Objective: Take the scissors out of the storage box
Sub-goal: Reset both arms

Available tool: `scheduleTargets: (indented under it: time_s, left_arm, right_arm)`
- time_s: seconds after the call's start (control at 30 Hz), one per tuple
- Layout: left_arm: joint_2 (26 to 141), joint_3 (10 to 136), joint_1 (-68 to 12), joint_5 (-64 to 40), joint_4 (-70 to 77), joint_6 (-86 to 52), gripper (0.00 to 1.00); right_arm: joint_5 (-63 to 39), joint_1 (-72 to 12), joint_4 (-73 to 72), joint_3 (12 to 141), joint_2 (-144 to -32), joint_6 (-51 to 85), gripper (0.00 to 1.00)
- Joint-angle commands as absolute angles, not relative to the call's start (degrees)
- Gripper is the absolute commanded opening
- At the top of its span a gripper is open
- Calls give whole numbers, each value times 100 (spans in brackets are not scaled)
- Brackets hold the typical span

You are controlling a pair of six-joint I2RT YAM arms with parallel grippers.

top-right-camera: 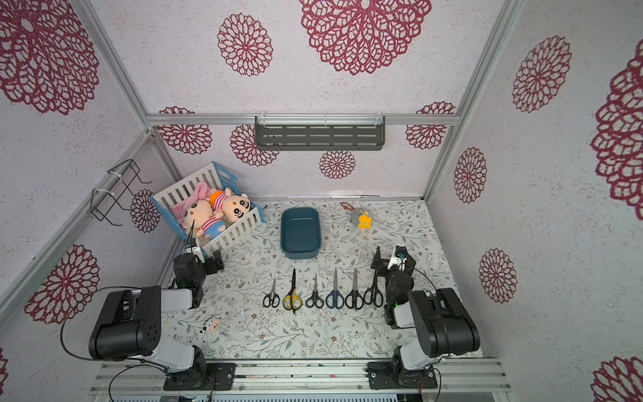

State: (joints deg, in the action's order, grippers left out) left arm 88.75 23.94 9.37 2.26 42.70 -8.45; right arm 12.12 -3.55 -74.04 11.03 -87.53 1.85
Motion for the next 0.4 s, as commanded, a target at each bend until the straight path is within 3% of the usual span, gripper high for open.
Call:
scheduleTargets:
  time_s: [0.0,0.37]
  left_arm:
    - [8796,2462,919,137,4750,-784,97]
    - [8851,2438,893,203,4878,-776,97]
  right_arm:
    - [1173,-379,-7777,1135,-8778,57,99]
    - [1170,-385,-7761,1142,-8772,57,99]
